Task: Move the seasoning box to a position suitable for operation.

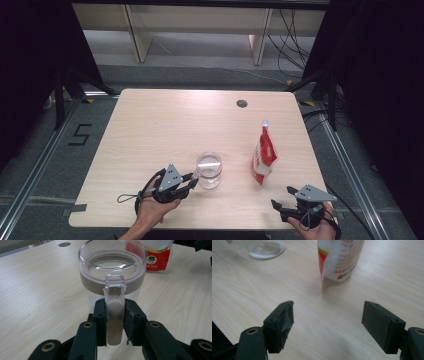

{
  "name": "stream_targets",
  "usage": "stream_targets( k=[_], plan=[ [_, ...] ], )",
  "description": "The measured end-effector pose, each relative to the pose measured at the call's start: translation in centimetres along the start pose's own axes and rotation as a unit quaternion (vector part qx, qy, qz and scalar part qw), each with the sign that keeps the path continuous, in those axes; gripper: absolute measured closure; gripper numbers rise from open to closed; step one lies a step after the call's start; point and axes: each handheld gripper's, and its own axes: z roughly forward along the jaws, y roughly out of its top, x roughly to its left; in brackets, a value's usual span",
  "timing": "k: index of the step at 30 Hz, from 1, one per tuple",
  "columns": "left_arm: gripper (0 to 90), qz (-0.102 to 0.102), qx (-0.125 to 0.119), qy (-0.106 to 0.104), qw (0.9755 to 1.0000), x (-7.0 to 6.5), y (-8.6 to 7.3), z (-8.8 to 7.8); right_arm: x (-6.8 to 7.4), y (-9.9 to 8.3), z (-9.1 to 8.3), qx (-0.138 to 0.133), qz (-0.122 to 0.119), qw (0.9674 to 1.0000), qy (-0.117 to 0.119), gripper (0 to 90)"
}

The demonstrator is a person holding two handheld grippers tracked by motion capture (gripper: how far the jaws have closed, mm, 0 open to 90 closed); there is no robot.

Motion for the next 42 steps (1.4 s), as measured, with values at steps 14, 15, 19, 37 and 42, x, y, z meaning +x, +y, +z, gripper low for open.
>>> stream_targets(
  k=[14,15,19,37,42],
  plan=[
    [72.8,0.023,0.010,-0.042,0.9988,-0.6,0.2,-0.2,0.4,0.0,0.2,-0.001,-0.011,0.9999,-0.004,26.5],
    [72.8,0.027,0.013,-0.047,0.9984,-0.7,0.2,-0.2,0.4,0.0,0.1,-0.001,-0.012,0.9999,-0.009,26.6],
    [72.8,0.051,0.019,-0.060,0.9967,-0.8,0.3,-0.2,0.4,0.0,0.1,-0.002,-0.011,0.9999,-0.007,26.8],
    [72.4,0.091,0.034,-0.113,0.9887,-0.2,0.6,-0.5,0.6,0.1,0.2,-0.003,-0.027,0.9996,-0.002,29.0],
    [71.7,0.094,0.035,-0.102,0.9897,0.4,0.5,-0.6,0.9,0.2,0.2,0.000,-0.021,0.9997,0.007,29.0]
  ],
)
